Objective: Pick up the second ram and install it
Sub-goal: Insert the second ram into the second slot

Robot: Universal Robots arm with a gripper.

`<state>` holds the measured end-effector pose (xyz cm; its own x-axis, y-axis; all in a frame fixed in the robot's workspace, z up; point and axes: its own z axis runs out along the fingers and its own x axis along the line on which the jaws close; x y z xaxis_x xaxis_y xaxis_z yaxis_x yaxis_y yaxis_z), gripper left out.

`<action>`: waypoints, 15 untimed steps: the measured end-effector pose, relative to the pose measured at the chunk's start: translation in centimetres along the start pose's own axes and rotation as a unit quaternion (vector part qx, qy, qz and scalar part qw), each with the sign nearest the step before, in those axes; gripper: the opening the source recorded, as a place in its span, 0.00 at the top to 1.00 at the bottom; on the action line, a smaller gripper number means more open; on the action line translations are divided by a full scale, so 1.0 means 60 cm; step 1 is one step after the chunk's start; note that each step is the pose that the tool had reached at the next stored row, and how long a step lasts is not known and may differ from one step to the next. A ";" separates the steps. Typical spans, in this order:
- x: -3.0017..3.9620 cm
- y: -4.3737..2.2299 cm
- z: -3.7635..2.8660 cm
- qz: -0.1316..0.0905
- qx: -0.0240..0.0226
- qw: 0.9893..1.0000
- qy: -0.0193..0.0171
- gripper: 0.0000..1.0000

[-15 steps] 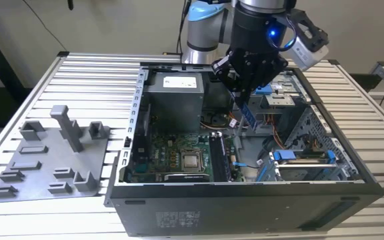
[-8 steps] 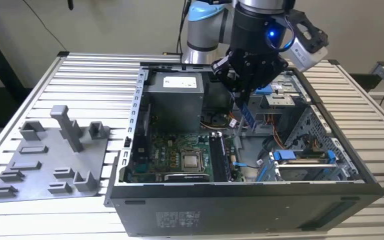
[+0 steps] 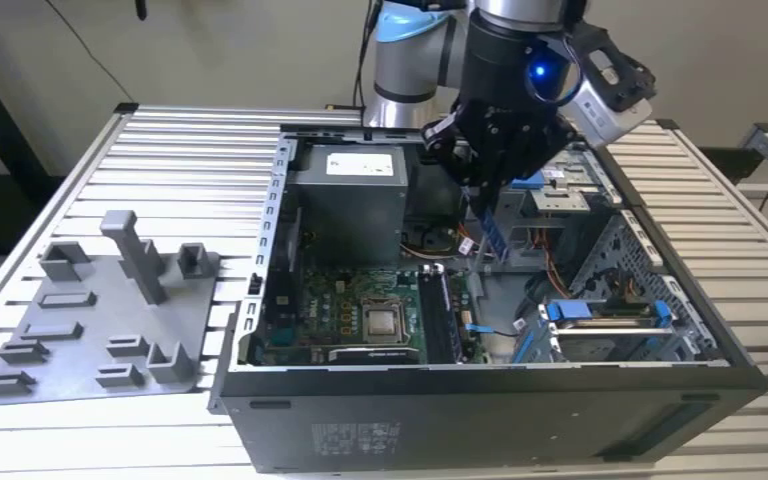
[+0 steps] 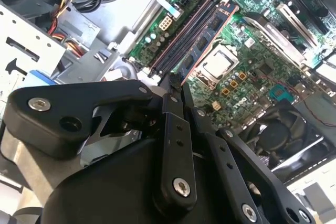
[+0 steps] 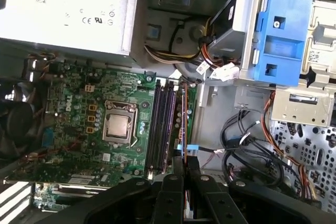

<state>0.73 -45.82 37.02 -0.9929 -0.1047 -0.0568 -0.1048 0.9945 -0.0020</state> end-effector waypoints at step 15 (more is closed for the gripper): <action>0.000 0.000 0.010 0.048 0.003 0.999 0.004 0.86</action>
<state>0.74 -45.81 36.41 -0.9987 -0.0091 -0.0498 -0.0090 1.0000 -0.0022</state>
